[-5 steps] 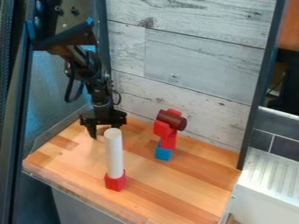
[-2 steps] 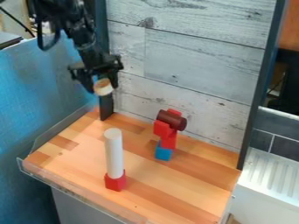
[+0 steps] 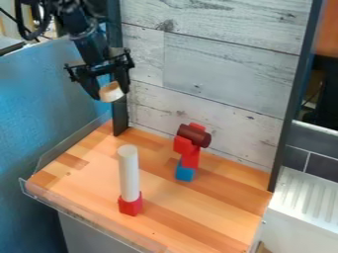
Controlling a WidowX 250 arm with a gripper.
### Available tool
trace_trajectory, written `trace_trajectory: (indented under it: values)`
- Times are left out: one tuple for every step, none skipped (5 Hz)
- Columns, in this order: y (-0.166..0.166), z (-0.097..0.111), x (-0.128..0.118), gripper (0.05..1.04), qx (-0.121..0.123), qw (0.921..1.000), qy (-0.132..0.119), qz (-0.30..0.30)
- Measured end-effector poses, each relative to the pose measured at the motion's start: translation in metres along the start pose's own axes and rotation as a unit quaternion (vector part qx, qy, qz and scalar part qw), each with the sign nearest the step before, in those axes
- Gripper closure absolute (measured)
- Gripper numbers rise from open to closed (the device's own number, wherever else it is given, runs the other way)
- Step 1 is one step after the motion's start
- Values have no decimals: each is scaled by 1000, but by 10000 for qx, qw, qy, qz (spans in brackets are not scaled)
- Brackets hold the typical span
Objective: Put the circle on top of the cylinder
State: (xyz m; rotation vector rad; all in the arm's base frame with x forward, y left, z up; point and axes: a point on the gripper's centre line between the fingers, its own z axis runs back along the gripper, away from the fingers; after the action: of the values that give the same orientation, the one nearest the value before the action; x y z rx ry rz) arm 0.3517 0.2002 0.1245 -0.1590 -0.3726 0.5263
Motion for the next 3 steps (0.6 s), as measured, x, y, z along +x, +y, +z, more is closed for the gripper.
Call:
trace_trajectory:
  values:
    - [-6, 4, -23, 310, 5, 9994, 81, -330]
    - [-17, 1, -42, 310, 90, 9973, 124, -724]
    - [-24, -7, -61, 310, 299, 9929, 158, -1140]
